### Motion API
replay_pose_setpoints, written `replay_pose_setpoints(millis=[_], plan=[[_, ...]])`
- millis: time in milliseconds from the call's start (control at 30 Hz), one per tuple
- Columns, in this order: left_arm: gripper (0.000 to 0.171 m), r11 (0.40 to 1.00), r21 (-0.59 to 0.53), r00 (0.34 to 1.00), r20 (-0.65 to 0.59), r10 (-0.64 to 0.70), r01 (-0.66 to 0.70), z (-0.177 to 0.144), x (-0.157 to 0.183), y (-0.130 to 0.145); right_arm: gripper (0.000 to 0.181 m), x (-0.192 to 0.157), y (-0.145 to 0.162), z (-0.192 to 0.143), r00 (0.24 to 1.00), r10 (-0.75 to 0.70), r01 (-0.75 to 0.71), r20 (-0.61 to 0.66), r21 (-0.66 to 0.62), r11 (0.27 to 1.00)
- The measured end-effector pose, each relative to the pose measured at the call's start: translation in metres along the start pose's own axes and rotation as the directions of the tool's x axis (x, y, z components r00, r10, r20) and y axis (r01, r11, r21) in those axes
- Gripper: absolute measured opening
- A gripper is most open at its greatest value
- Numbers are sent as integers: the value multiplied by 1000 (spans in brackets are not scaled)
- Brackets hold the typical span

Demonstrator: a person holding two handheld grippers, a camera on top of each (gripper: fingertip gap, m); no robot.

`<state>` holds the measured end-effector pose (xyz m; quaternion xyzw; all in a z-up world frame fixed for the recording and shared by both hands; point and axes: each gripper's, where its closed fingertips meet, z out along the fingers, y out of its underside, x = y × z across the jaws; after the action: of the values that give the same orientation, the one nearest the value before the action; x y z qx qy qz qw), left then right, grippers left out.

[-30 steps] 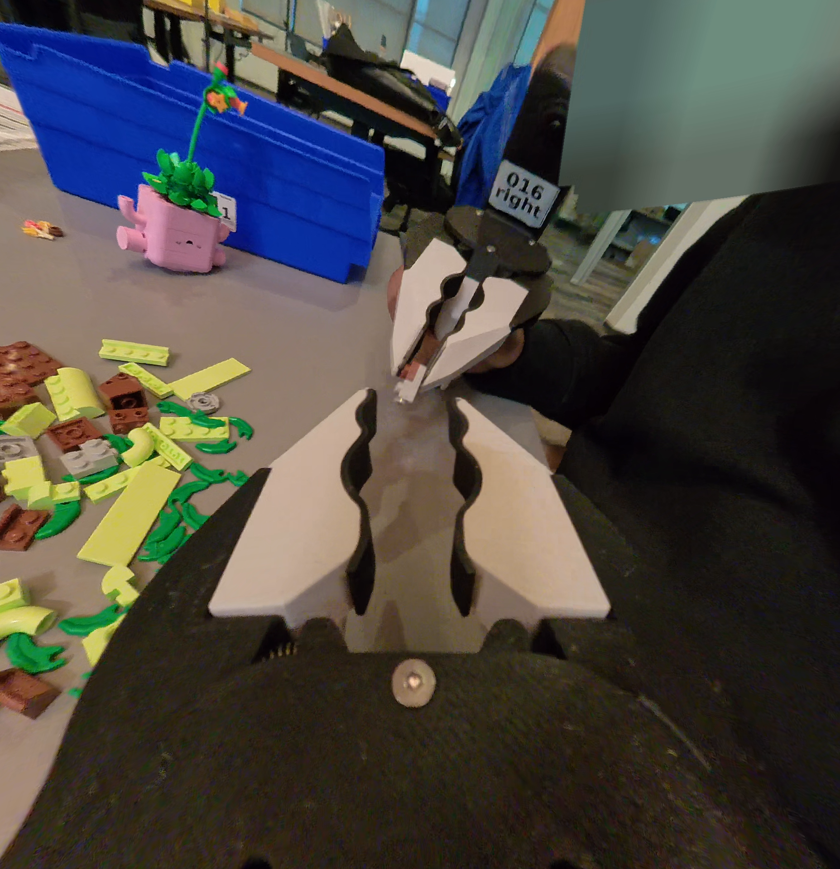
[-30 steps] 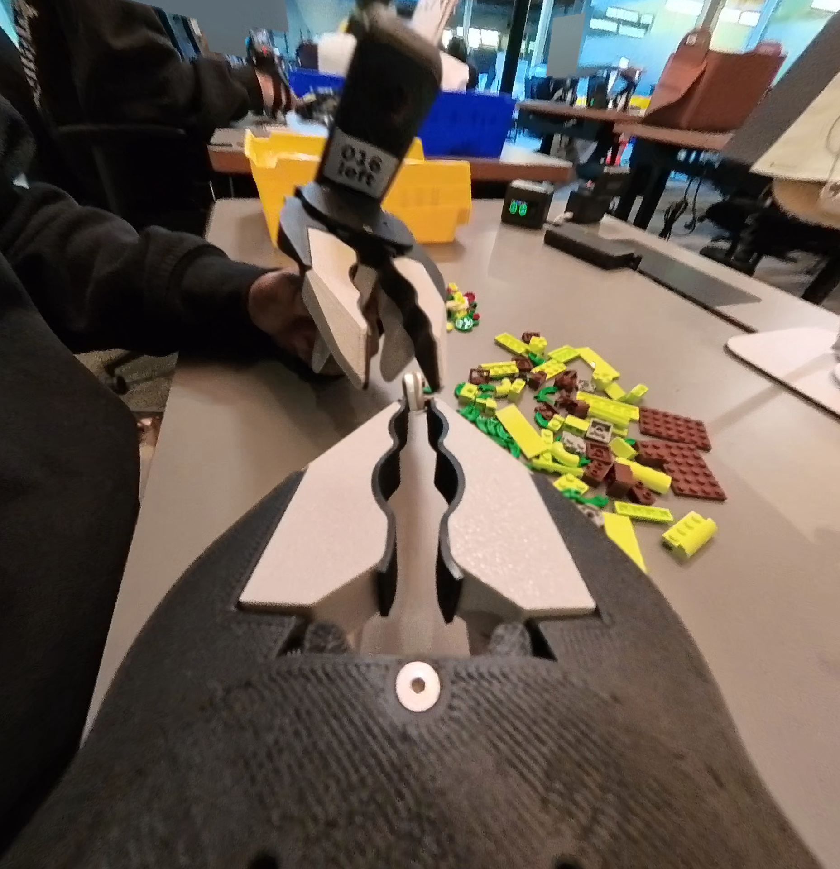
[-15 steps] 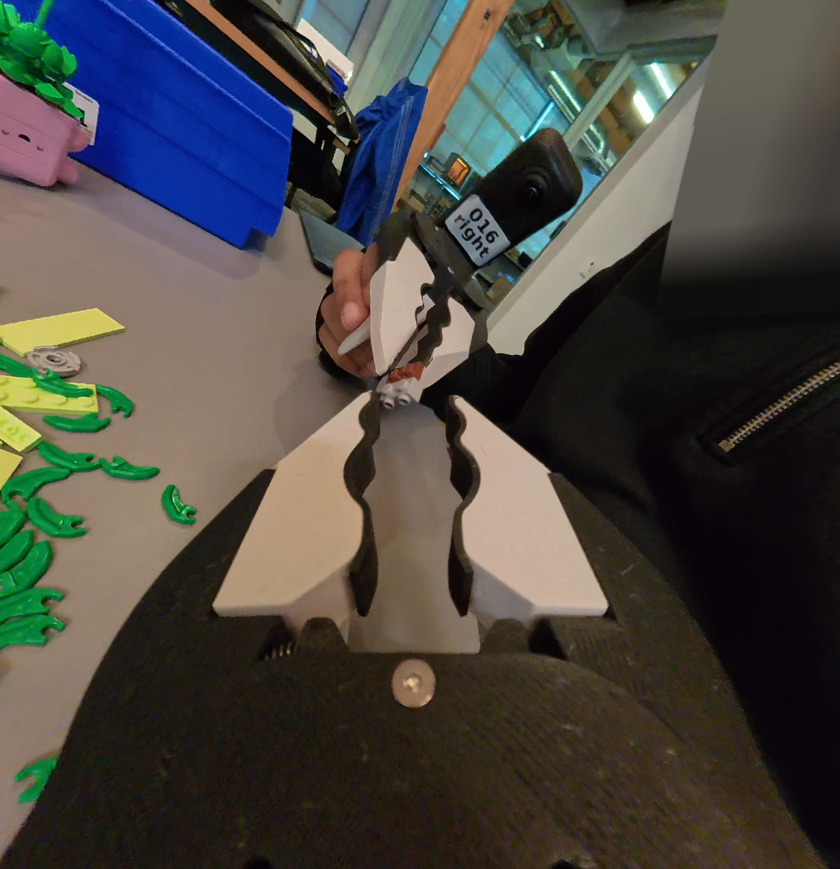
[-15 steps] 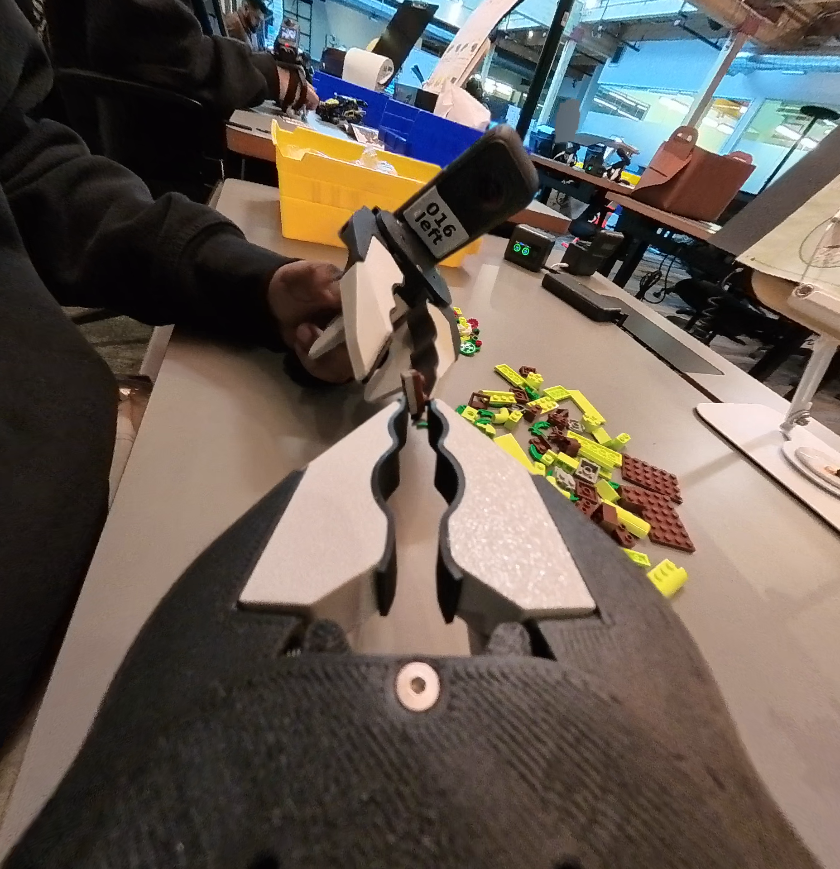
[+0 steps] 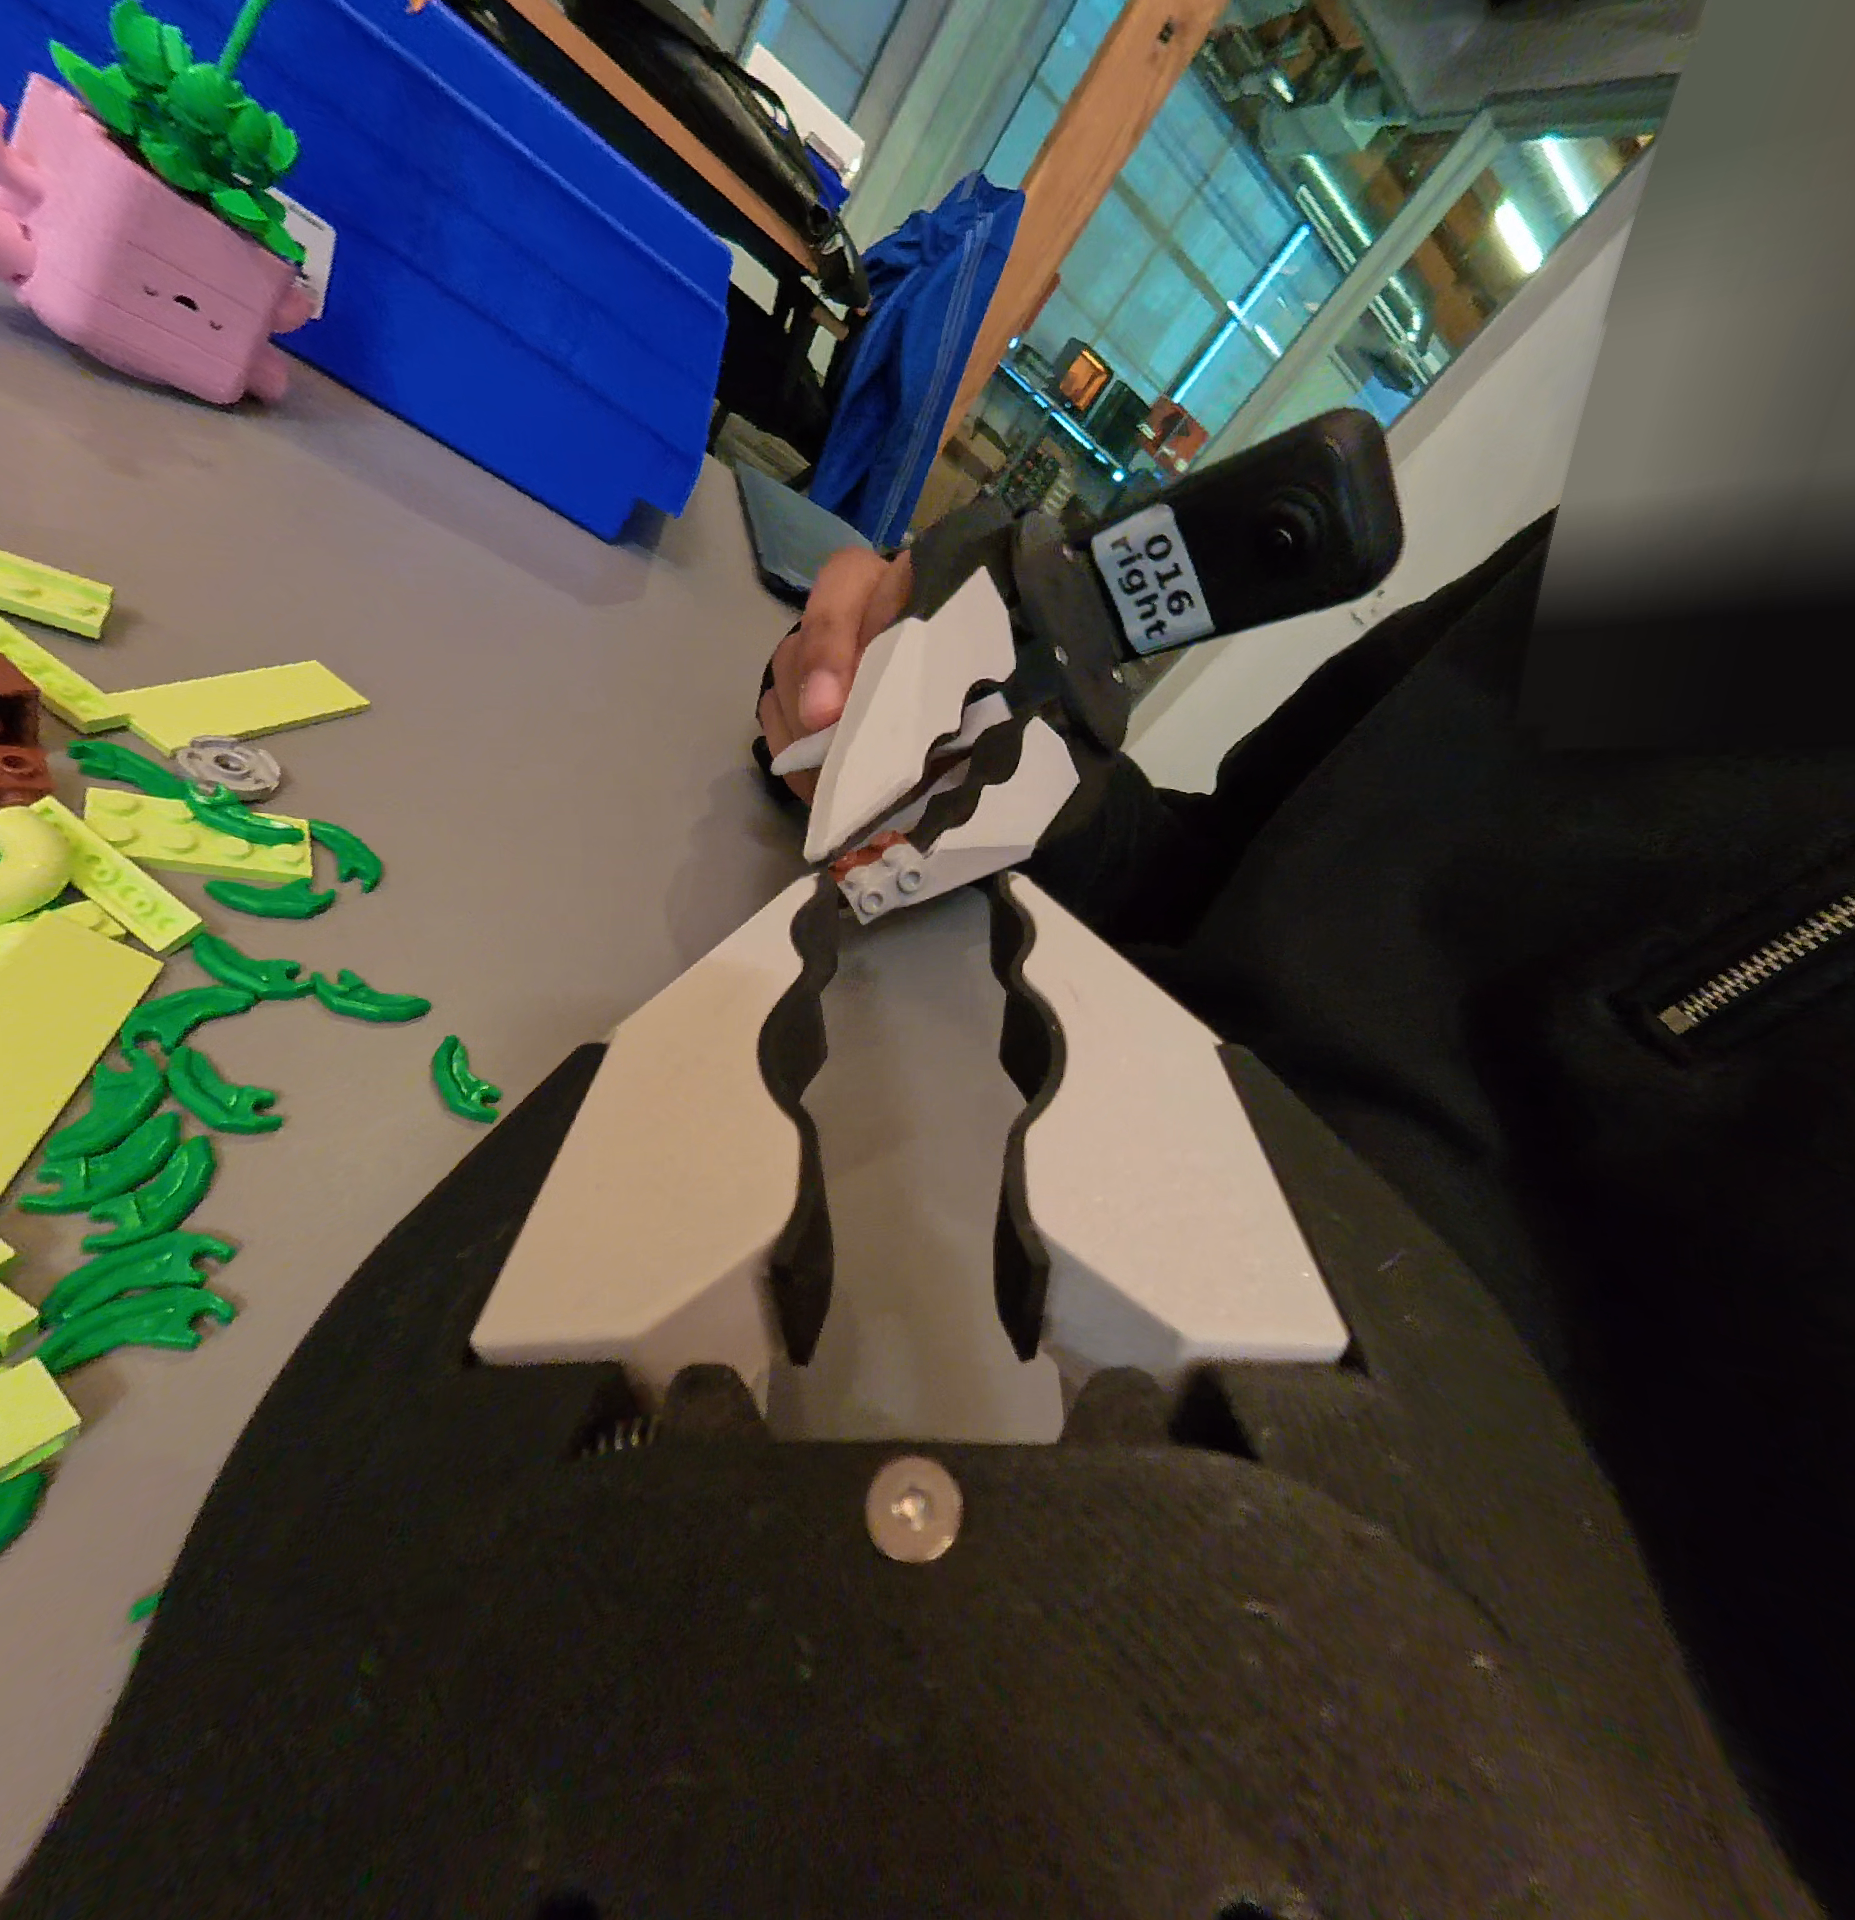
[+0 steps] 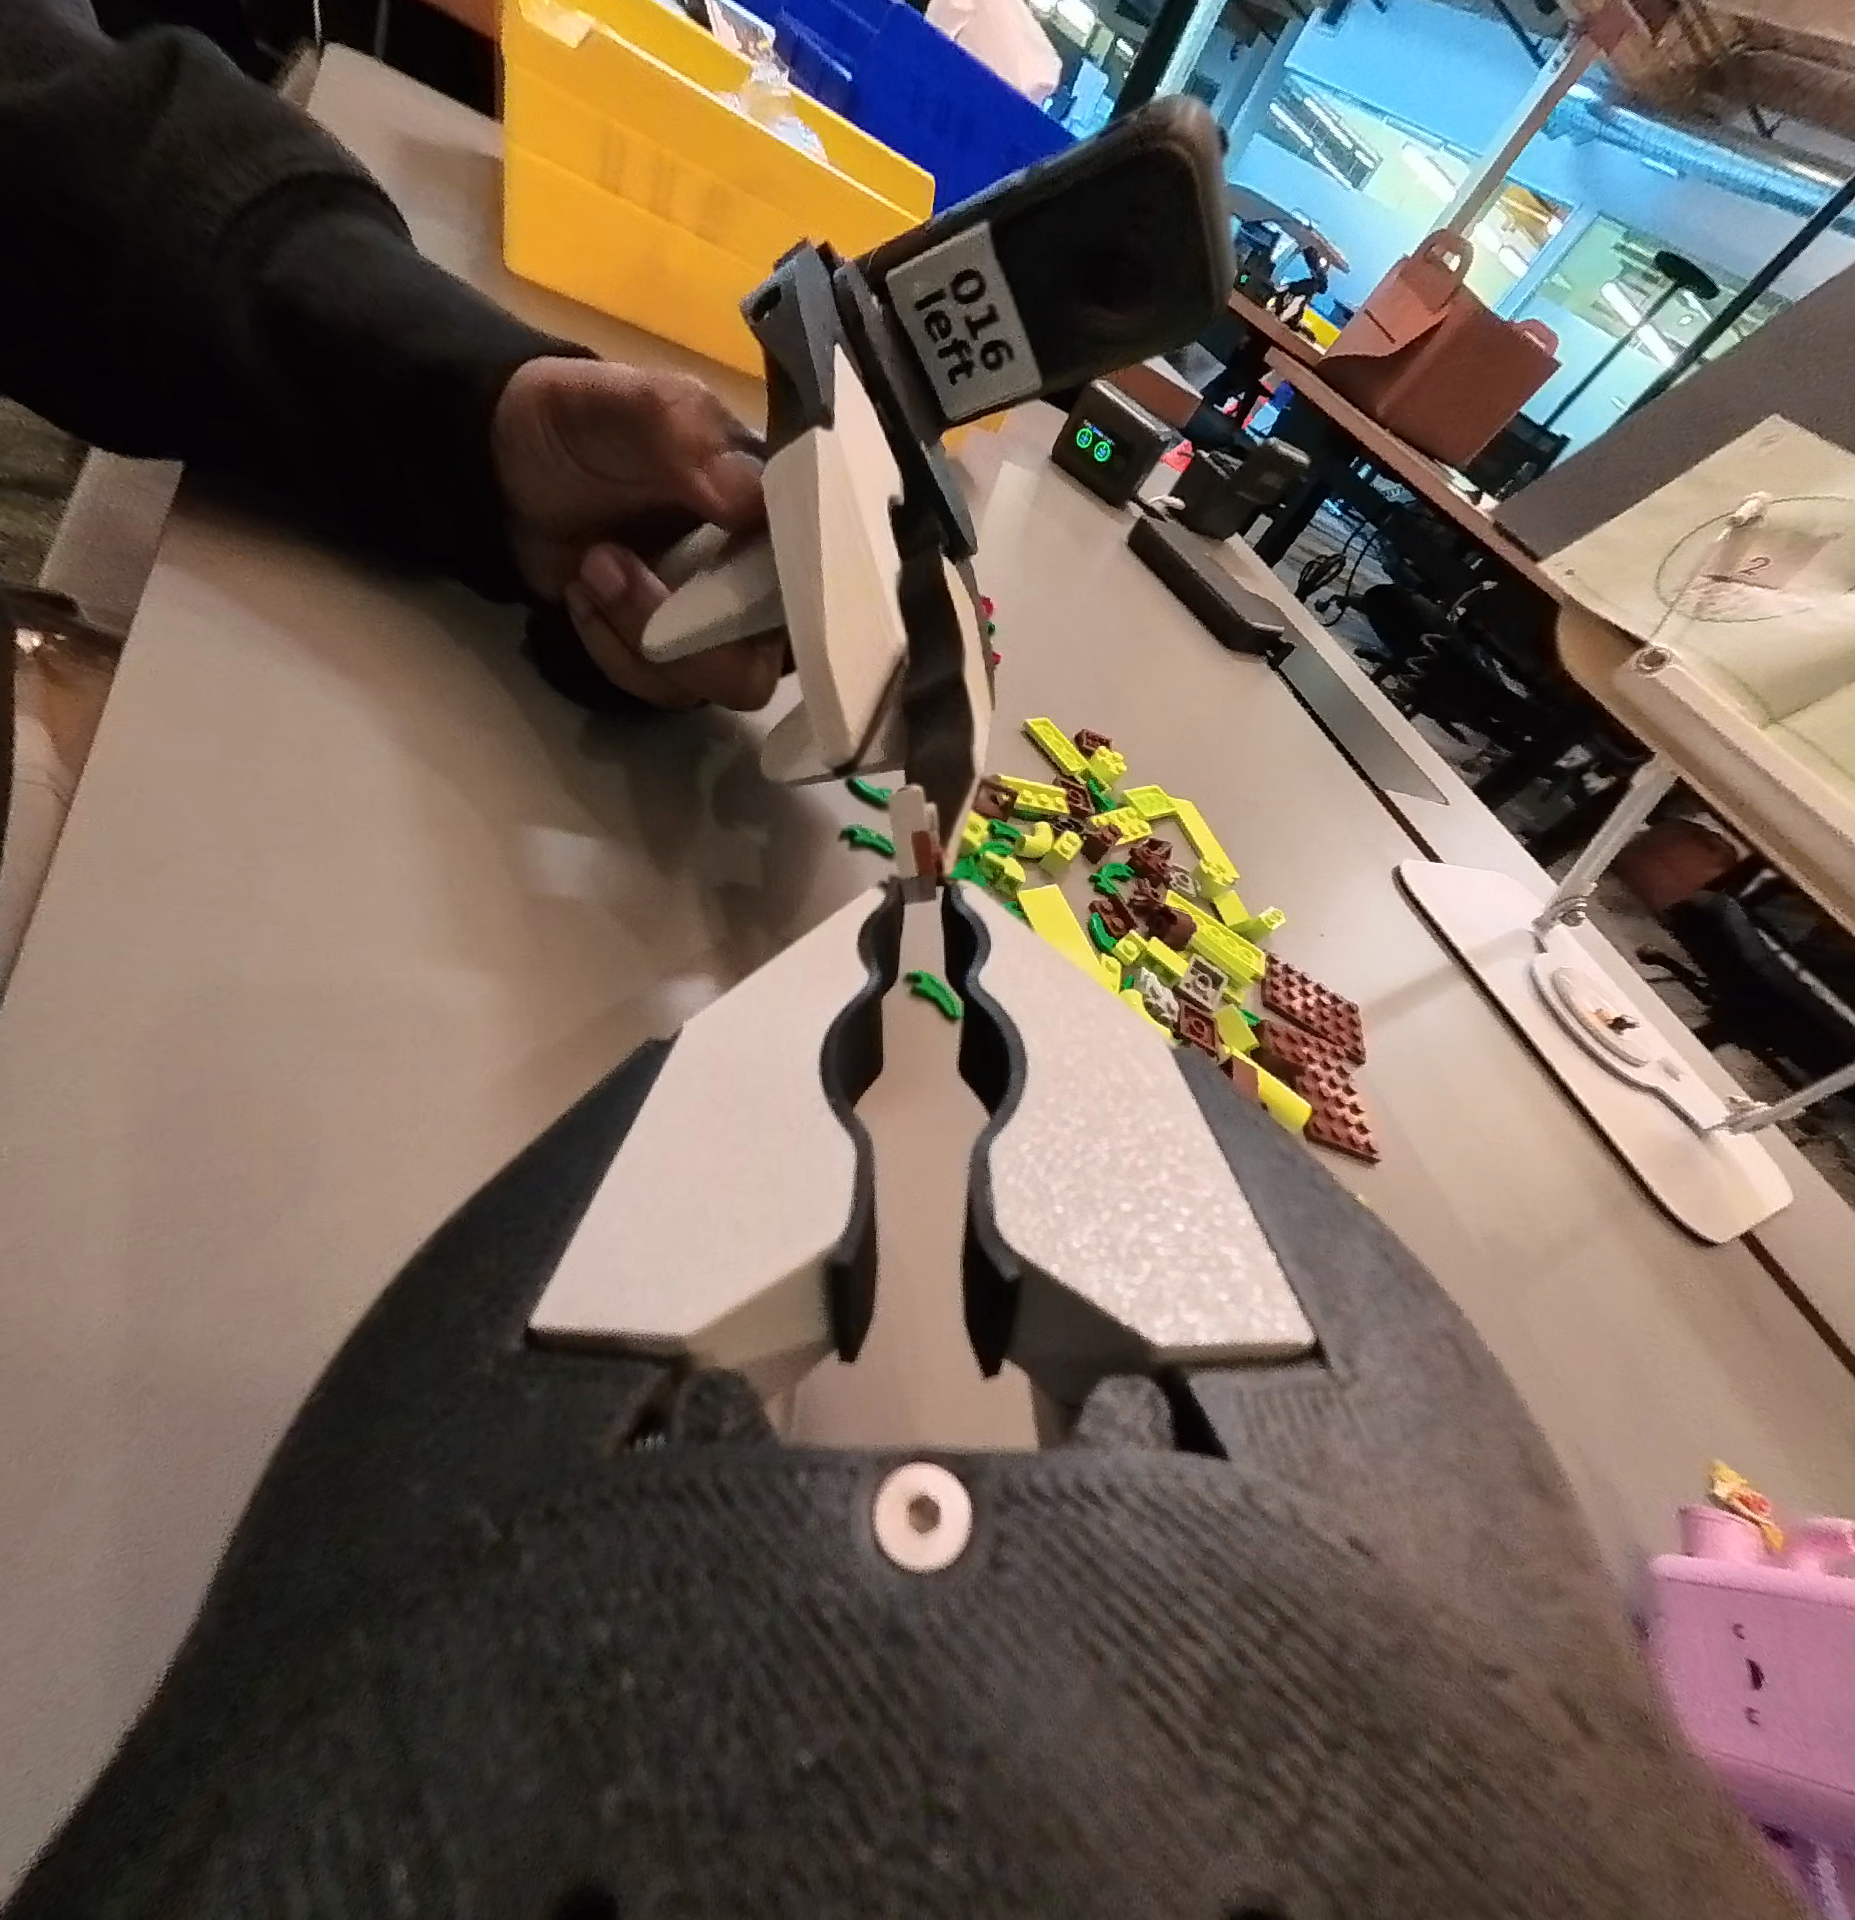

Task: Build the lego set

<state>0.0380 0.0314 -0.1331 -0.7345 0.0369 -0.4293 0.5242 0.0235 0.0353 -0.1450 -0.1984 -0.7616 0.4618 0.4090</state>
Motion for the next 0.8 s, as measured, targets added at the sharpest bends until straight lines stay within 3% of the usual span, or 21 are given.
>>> replay_pose_setpoints(millis=[100,300,400,567,800], plan=[[15,1000,-11,998,58,-14,14,1,-9,2,5,-3,4,3,999,-36,36,-3,-30,999],[14,1000,-20,994,110,1,1,0,-14,2,5,1,8,4,998,-55,53,-33,-56,997],[14,998,-50,983,173,55,-47,-2,-20,4,13,6,8,3,998,-39,37,-49,-49,998],[14,982,-150,955,259,148,-112,-2,-28,13,17,18,5,-4,996,24,-24,-86,-7,1000],[14,921,-371,915,321,243,-115,7,-39,42,6,60,-3,-30,945,123,-83,-303,141,986]])
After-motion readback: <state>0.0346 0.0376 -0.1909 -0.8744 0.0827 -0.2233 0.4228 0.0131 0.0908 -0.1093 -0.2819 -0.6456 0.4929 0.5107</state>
